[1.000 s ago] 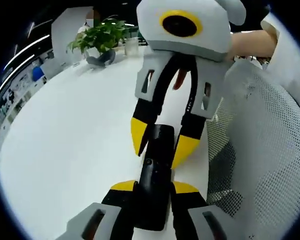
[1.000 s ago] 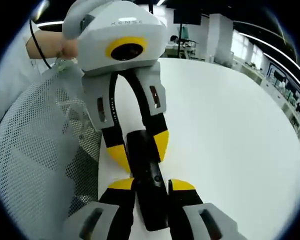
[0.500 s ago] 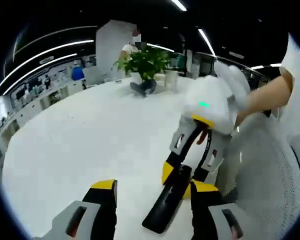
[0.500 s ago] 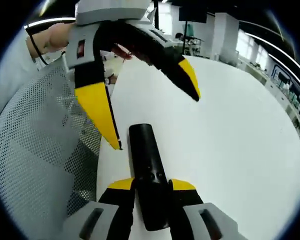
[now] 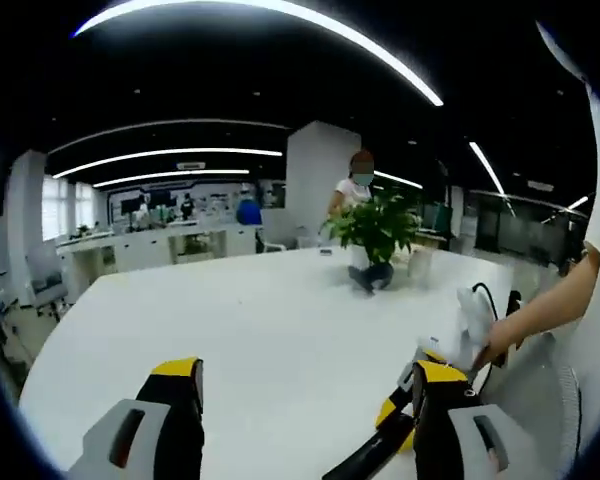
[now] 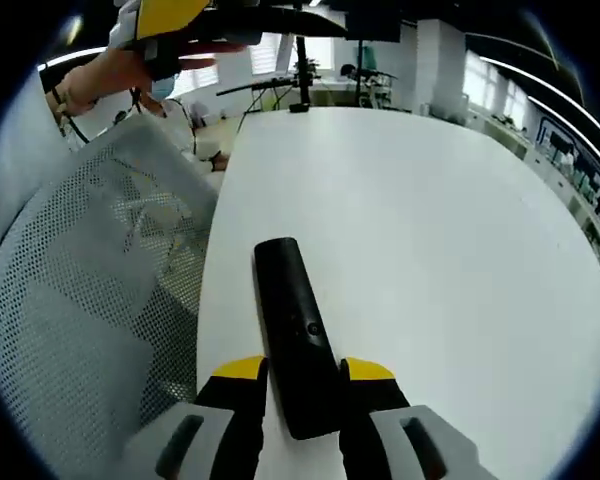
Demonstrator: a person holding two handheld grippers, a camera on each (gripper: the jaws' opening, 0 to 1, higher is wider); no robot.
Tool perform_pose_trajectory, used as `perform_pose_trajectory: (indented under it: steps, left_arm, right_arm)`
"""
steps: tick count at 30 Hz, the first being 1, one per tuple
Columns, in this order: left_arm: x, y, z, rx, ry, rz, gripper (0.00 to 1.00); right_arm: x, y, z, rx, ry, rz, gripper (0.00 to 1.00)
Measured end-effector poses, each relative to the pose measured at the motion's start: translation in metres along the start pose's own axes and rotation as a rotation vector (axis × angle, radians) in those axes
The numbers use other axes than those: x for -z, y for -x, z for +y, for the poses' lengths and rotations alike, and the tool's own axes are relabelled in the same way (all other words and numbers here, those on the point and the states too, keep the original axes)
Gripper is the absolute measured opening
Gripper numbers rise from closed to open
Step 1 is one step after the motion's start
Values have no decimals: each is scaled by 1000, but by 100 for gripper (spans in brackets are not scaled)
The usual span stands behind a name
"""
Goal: Press the specified remote control buttons in sequence, fully releasing each button before pressing the next.
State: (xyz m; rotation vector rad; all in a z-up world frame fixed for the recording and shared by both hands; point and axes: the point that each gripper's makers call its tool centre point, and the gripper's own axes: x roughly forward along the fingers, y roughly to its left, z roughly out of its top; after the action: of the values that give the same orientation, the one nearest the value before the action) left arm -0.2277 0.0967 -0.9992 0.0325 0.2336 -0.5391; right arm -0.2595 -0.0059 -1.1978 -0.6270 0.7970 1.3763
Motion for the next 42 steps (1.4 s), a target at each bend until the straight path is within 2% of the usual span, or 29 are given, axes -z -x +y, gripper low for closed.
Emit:
perform_pose_trajectory:
  steps: [3,6,10,14,18,24,32,42]
  left_arm:
    - [-12,7,0,-20,0,-36,95]
    - [-16,11,-1,-32,-37,-37,97]
    - [-22,12,-3,-39,-22,-76,99]
    - [-22,10,-7,-32,-27,-82,99]
    - [-19,9,-9,-24,1,-80,99]
    - [-24,13,-7,-27,18,-105,99]
    - [-25,21,3,-56,34,-118,99]
    - [-20,22,5,-56,51,-109,99]
  right_arm:
    - [2,0,-1,4,-8,2,25]
    - [2,0,-2,-5,-23,0,24]
    - [5,2,-4,1,-4,10,23]
    - [7,4,-10,7,-1,17,22]
    - [8,6,-21,21,-32,19,21]
    - [8,10,-38,37,-92,30,21]
    - [7,16,-47,45,-65,66,21]
    - [7,17,-69,39,-28,104,21]
